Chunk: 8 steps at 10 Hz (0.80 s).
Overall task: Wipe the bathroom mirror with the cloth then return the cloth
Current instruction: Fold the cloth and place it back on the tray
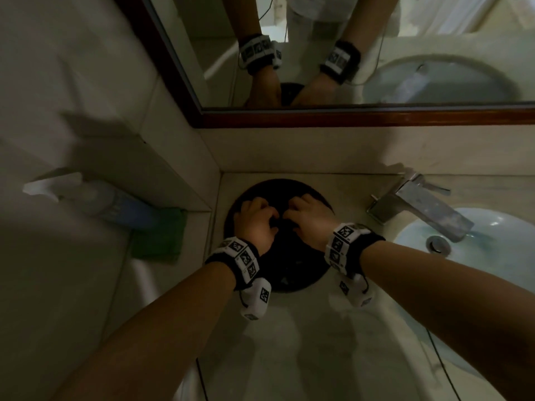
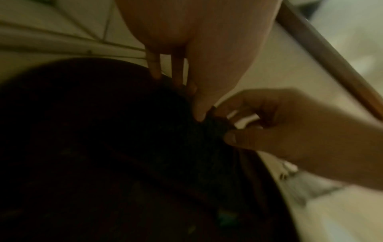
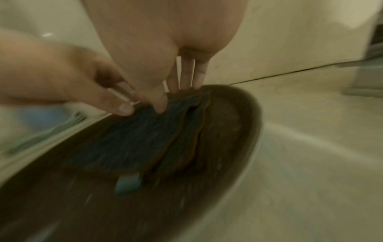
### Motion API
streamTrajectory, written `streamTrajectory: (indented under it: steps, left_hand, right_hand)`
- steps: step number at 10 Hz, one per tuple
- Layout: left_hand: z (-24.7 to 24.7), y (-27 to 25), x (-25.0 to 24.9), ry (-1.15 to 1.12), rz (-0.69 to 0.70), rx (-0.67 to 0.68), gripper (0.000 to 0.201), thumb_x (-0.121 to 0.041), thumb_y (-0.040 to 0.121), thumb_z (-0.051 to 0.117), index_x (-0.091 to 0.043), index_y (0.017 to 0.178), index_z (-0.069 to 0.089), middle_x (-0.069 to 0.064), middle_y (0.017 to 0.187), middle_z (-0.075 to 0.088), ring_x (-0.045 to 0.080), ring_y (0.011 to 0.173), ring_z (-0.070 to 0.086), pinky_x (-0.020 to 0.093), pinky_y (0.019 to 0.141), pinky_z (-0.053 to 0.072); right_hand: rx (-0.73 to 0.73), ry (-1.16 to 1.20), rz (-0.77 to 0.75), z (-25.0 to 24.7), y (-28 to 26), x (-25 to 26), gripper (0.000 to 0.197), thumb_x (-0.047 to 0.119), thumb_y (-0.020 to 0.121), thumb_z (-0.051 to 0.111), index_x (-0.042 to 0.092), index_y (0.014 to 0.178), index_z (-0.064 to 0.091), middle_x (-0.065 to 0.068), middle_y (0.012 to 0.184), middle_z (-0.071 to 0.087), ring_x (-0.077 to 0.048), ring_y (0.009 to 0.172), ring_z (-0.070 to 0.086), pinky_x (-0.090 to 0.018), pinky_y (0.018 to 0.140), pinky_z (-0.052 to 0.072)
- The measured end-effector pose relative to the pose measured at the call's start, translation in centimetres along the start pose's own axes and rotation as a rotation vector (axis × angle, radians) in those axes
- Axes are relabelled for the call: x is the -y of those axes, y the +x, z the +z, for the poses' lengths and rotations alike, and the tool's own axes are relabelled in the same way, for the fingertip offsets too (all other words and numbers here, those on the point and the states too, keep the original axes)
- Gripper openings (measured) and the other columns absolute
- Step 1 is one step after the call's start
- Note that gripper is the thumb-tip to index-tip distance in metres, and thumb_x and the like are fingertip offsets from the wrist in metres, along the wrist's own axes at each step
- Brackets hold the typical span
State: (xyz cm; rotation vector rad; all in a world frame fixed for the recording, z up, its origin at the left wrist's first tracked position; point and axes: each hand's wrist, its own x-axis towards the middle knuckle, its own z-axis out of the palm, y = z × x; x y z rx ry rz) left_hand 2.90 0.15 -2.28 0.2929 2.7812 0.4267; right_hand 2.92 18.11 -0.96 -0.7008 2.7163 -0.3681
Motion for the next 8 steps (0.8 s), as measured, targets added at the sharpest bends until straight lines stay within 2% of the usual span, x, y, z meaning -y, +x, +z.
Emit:
streamTrajectory:
  steps: [1,2,3,6,7,8]
  left_hand:
    - [0.6,-1.0,0.0,0.131,-0.032,0.205,0.055,-0.041,0.089,0.065,-0.035,0.140,0.045,0.000,0.158,0.020,0.029,0.143,0.016,0.057,0.111,0.024]
    - [0.6,-1.4,0.0,0.137,-0.024,0.253,0.064,-0.041,0.089,0.066,-0.037,0.146,0.036,0.001,0.162,0.010,0.029,0.148,0.006,0.064,0.114,0.015]
    - [0.2,-1.3,-0.2,0.150,-0.018,0.290,0.070,-0.040,0.086,0.070,-0.037,0.146,0.033,0.003,0.162,0.006,0.030,0.149,0.003,0.068,0.113,0.012]
    - [0.0,-1.6,-1.2,0.193,-0.047,0.311,0.078,-0.037,0.085,0.071,-0.034,0.150,0.028,0.005,0.163,0.005,0.031,0.149,0.002,0.072,0.110,0.015]
    - [-0.6,-2.1,-2.1,0.226,-0.058,0.288,0.076,-0.035,0.084,0.071,-0.033,0.149,0.032,0.006,0.161,0.011,0.035,0.148,0.006,0.072,0.109,0.019]
    - [-1.8,-2.2,-3.6,0.212,-0.045,0.201,0.071,-0.034,0.083,0.072,-0.033,0.145,0.038,0.005,0.159,0.018,0.035,0.146,0.011,0.072,0.108,0.022]
  right_hand:
    - [0.193,-0.090,0.073,0.9,-0.4,0.2,0.058,0.036,0.089,0.064,0.027,0.143,0.042,-0.010,0.156,0.024,-0.037,0.140,0.025,-0.050,0.108,0.032]
    - [0.240,-0.086,0.108,1.1,-0.5,0.2,0.067,0.040,0.090,0.063,0.031,0.147,0.030,-0.006,0.162,0.009,-0.033,0.147,0.010,-0.054,0.117,0.017]
    - [0.250,-0.088,0.102,0.9,-0.5,0.2,0.070,0.039,0.089,0.065,0.031,0.148,0.029,-0.007,0.162,0.008,-0.033,0.148,0.009,-0.055,0.119,0.013]
    - [0.295,-0.033,0.107,1.1,-1.1,-0.2,0.069,0.040,0.092,0.060,0.032,0.151,0.024,-0.004,0.164,0.003,-0.029,0.150,0.003,-0.059,0.119,0.006]
    - [0.241,-0.001,0.122,-0.1,-1.8,0.2,0.066,0.039,0.090,0.060,0.031,0.149,0.032,-0.008,0.162,0.012,-0.035,0.148,0.013,-0.061,0.118,0.008]
    - [0.149,0.035,0.167,-2.1,-2.6,-0.1,0.061,0.038,0.091,0.058,0.030,0.147,0.036,-0.012,0.159,0.019,-0.039,0.142,0.025,-0.058,0.118,0.014]
